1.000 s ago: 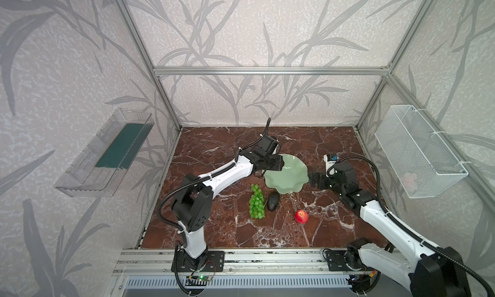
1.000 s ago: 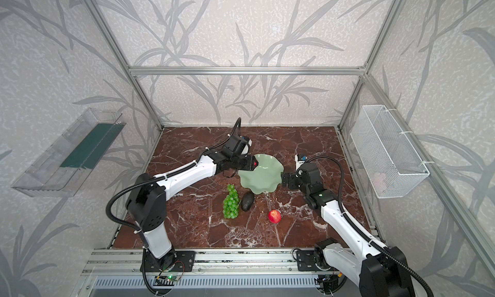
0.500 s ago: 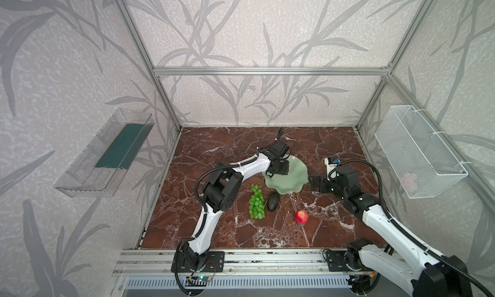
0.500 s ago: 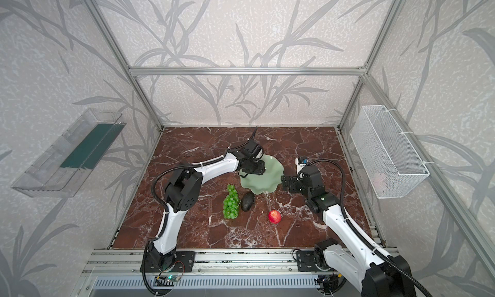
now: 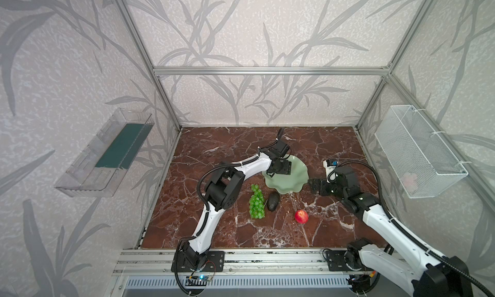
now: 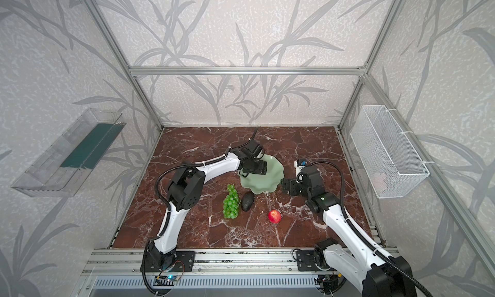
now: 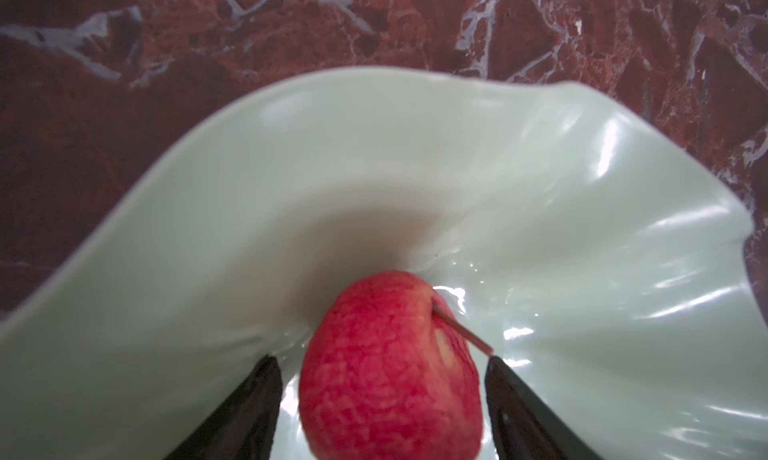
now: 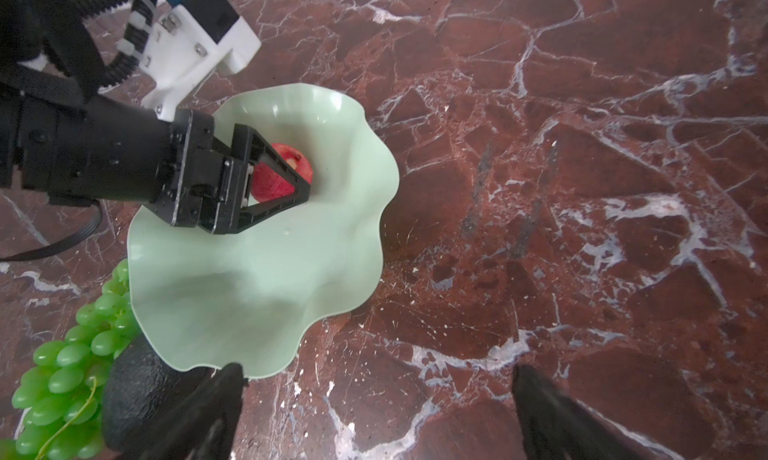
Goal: Place and organize the fake fruits in the fruit bowl
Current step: 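Lift the apple with the left gripper and release it into the green bowl, then grasp the other red apple with the right gripper while the left arm withdraws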
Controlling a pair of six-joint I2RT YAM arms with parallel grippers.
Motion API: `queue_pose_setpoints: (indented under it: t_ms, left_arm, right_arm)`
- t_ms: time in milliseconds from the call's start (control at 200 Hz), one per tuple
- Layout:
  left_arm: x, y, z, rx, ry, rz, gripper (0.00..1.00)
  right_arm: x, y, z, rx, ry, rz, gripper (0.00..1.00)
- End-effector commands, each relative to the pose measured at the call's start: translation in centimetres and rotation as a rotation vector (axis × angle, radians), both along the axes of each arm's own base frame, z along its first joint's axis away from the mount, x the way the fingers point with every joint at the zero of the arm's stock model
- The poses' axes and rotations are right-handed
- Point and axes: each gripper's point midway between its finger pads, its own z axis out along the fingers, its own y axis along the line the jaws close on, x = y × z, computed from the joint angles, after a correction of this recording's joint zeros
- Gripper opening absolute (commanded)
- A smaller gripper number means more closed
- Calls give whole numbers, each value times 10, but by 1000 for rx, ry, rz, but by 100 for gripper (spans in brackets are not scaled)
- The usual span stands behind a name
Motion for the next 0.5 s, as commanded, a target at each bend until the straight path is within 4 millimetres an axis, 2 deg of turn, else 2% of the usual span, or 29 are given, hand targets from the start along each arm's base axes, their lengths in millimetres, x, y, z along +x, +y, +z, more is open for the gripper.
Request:
queue_pose_setpoints:
  t_ms: [0, 115, 290, 395, 495]
  left_arm:
    - [0, 0, 33, -32, -34, 20, 79]
    - [2, 1, 78, -96, -110, 41, 81]
    - [-1, 23, 153, -160, -286, 96, 84]
    - [-13, 49, 187, -171, -386, 135, 85]
    - [-28, 84, 207, -173, -492, 207, 86]
  right_arm:
    - [-9, 11, 9, -9, 14, 45, 99]
    - [-23, 20, 9, -49, 28, 77, 98]
    - [-53, 36, 3, -94, 66, 112, 95]
    - [-71, 45, -8, -127, 91, 120, 93]
    - [-84, 53, -23, -139, 128, 130, 90]
